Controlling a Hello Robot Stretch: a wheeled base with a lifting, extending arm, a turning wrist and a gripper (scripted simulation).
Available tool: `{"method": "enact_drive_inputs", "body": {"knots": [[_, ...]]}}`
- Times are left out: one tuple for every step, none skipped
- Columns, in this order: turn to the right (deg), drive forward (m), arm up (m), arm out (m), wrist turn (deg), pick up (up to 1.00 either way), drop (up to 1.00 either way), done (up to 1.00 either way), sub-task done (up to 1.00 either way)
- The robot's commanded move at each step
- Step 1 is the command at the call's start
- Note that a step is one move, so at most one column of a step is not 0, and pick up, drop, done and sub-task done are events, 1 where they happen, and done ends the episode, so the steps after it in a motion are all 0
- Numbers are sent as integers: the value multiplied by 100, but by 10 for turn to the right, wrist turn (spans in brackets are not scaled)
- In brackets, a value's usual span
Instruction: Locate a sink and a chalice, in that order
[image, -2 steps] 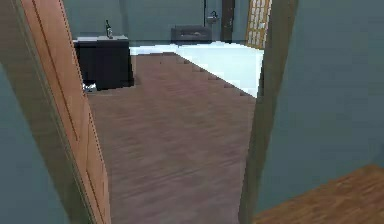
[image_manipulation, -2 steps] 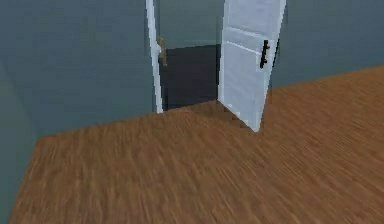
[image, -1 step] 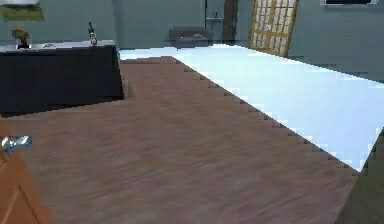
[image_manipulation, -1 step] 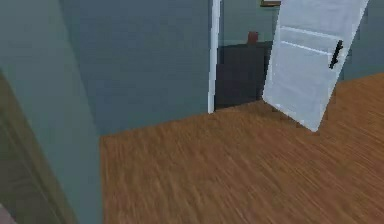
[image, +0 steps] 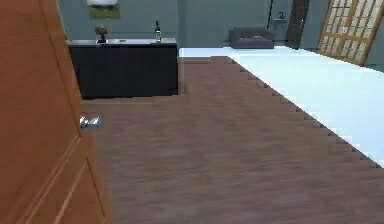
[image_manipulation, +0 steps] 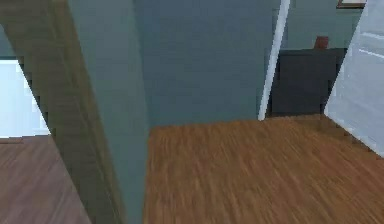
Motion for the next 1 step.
{"method": "enact_drive_inputs", "body": {"knots": [[0,100,0,0,0,0,0,0,0]]}}
